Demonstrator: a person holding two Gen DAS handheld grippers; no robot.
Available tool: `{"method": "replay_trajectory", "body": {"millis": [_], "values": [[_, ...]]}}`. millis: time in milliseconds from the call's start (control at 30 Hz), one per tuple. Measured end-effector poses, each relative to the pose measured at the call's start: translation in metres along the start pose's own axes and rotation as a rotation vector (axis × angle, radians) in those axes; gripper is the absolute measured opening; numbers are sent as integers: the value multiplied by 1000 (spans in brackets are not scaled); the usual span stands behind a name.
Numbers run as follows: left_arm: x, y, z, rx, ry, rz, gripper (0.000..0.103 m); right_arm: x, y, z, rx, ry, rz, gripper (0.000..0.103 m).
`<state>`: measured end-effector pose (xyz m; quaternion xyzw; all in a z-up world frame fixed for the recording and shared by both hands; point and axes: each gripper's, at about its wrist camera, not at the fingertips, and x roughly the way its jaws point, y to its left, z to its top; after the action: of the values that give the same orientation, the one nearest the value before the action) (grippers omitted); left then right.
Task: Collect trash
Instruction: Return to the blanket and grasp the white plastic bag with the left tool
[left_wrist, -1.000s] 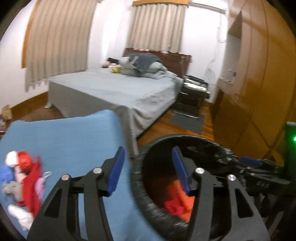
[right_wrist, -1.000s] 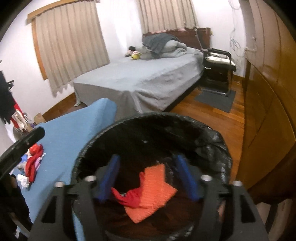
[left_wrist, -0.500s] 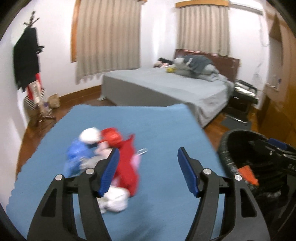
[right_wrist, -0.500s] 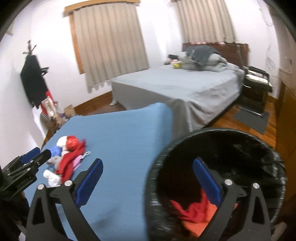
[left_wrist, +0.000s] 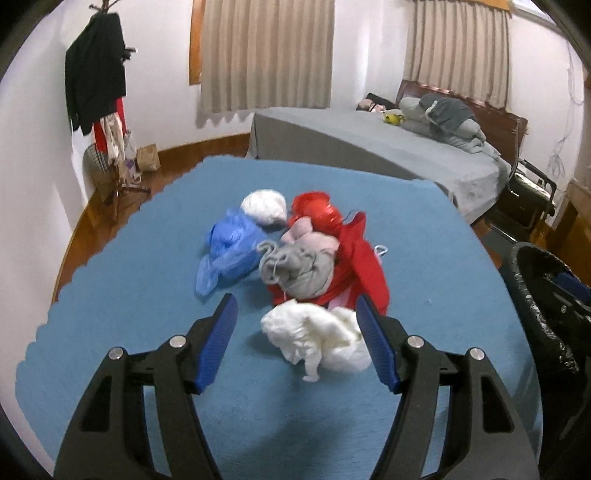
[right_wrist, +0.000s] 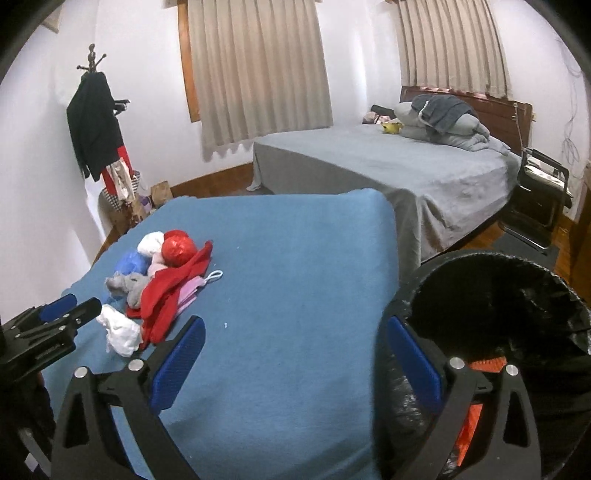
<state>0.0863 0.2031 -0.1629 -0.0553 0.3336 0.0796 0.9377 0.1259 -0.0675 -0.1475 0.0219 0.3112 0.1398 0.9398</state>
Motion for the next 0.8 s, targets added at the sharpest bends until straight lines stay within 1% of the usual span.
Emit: {"method": "replay_trajectory", "body": {"millis": [367, 500, 633, 800], "values": [[32, -2, -8, -28, 83, -37, 65, 13, 3, -10, -19, 49, -5, 96], [35, -6, -10, -24, 92, -79, 44, 16, 4, -11, -24, 64, -4, 96], [33, -9, -11, -29, 86, -104, 35, 18, 4, -13, -26, 73, -5, 96], [28, -16, -12, -17, 69, -105, 26, 18, 4, -13, -22, 73, -6, 96]]}}
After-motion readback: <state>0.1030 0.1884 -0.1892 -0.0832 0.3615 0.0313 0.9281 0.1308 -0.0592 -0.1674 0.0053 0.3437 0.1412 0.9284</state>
